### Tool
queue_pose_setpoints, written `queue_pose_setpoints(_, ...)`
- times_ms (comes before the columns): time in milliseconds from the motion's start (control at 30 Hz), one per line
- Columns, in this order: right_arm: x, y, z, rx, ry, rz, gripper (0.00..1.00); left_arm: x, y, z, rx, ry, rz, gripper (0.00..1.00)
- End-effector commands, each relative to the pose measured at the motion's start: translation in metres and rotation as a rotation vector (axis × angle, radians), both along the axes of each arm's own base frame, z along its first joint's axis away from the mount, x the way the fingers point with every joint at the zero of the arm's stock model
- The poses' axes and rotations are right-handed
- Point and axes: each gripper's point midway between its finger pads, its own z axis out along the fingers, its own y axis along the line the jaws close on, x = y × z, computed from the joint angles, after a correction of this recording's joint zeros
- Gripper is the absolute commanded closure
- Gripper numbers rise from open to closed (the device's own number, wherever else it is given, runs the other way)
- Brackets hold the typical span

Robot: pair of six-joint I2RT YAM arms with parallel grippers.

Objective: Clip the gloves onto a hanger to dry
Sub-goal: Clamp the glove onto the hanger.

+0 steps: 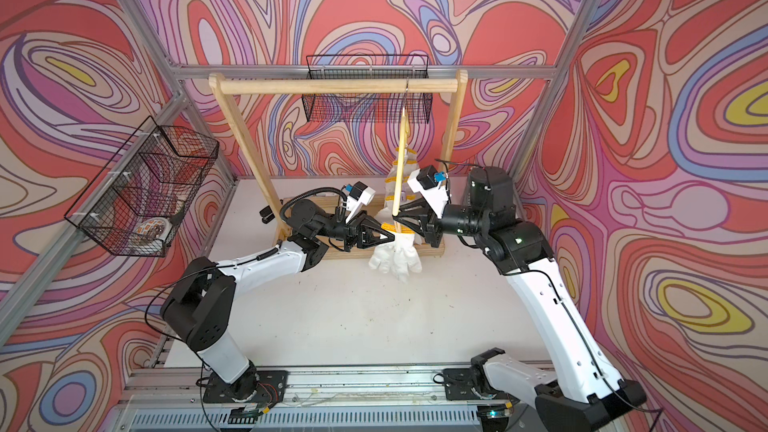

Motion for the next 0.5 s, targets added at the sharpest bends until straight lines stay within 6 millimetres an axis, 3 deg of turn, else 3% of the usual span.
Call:
queue_pose_setpoints(0,-0.002,0.002,0.011,0.023,-0.021,0.023,1.0,-0.008,0.003,0.019,-0.058,-0.076,-0.037,1.0)
queue_pose_setpoints(467,-0.003,0.001,0.011,0.023,-0.027,0.013,1.0,-0.02,0.005,0.029,-0.059,-0.096,-0.093,1.0)
